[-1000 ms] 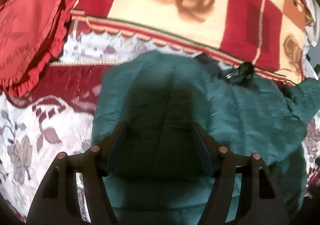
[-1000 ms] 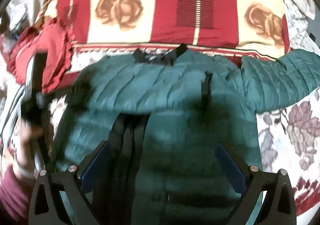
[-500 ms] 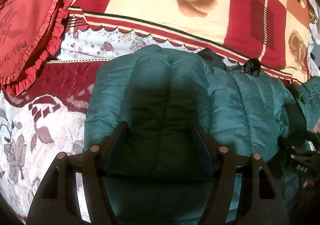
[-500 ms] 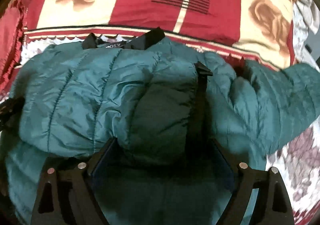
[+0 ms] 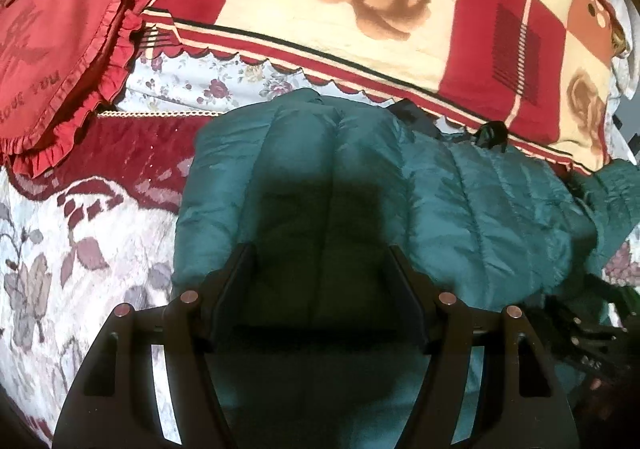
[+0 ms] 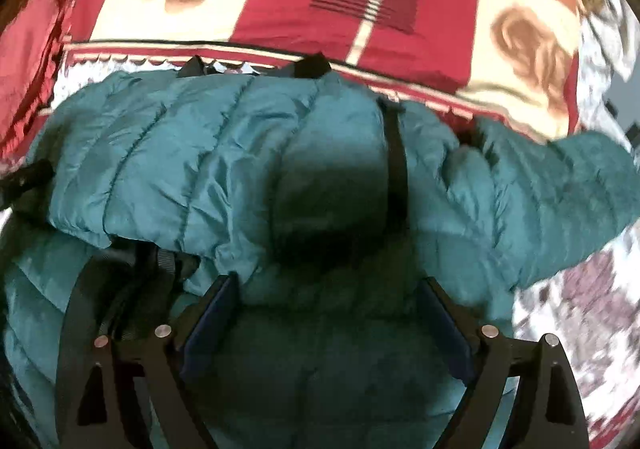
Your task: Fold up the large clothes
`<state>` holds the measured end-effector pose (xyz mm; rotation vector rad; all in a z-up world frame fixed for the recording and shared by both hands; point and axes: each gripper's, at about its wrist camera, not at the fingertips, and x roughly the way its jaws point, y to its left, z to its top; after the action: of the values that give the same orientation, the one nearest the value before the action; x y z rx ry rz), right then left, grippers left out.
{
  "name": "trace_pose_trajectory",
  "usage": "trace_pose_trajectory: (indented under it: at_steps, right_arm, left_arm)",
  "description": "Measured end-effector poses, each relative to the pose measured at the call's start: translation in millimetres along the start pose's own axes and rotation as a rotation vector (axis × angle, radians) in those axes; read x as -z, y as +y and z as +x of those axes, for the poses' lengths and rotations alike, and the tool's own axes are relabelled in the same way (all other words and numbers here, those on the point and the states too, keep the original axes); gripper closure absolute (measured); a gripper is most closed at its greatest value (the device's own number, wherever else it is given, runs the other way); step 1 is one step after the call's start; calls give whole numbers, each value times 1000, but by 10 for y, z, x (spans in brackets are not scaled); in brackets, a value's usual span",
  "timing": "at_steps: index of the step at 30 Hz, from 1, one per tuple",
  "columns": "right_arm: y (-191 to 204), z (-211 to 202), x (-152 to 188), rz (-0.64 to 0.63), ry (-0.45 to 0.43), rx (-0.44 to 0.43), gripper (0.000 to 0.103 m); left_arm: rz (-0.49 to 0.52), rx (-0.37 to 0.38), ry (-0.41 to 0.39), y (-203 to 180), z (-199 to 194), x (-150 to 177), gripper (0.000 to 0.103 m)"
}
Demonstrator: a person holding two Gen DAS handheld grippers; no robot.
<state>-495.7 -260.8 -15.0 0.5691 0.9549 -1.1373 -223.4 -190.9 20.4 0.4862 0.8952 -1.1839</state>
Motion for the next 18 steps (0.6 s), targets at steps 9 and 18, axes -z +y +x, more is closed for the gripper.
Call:
trace_pose_trajectory:
  at_steps: [9,18]
  right_arm:
    - [-82,156,29,60,68,-53,0]
    - [-198,-111,117,70,62,-79,0]
  left_arm:
    - [27,-38,-83,-57,-367,86,35]
    - [27,-40,-93,-87,-366,-38,35]
